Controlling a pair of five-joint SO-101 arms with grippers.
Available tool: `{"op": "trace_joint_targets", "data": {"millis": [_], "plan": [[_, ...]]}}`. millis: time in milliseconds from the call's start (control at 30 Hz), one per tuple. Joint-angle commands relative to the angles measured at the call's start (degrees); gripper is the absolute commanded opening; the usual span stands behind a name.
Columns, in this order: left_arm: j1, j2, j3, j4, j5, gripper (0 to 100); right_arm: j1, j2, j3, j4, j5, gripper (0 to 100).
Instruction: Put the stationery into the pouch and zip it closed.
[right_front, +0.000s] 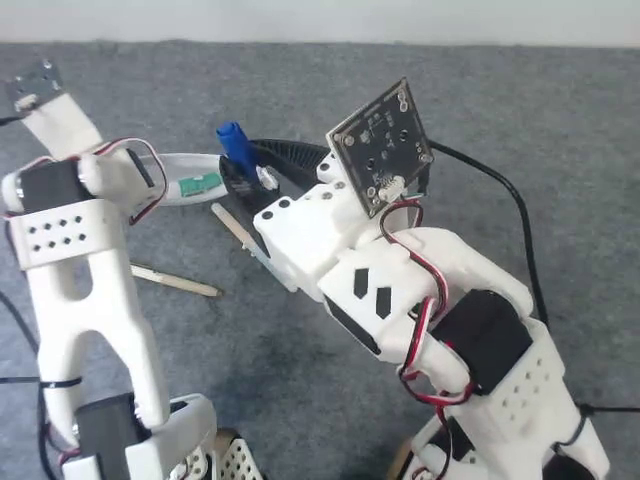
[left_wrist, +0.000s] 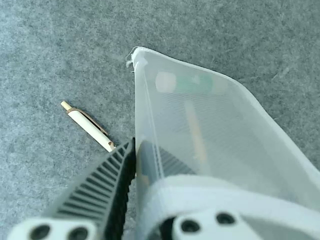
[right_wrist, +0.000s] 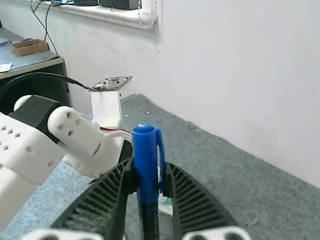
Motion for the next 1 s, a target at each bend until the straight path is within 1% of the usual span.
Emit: {"op": "trace_joint_targets", "data": {"millis": [0,533,767,967], "plan": [[0.2,-3.3,-0.7,-1.4,0.1,1,-0.2,1.2,1.1,-3.6,-0.6,0.7],[0.1,-3.3,-0.7,-1.5,0.0,1,0.1,2.9,14.8,-25.2,-0.3,0.7],[0.1,-3.3,-0.7,-1.5,0.0,1,3.3,2.9,17.8,-36.2,-0.4,0.7],[0.1,-3.3,-0.7,-1.5,0.0,1,3.5,2.9,21.3,-44.3,-0.4,0.7]]}}
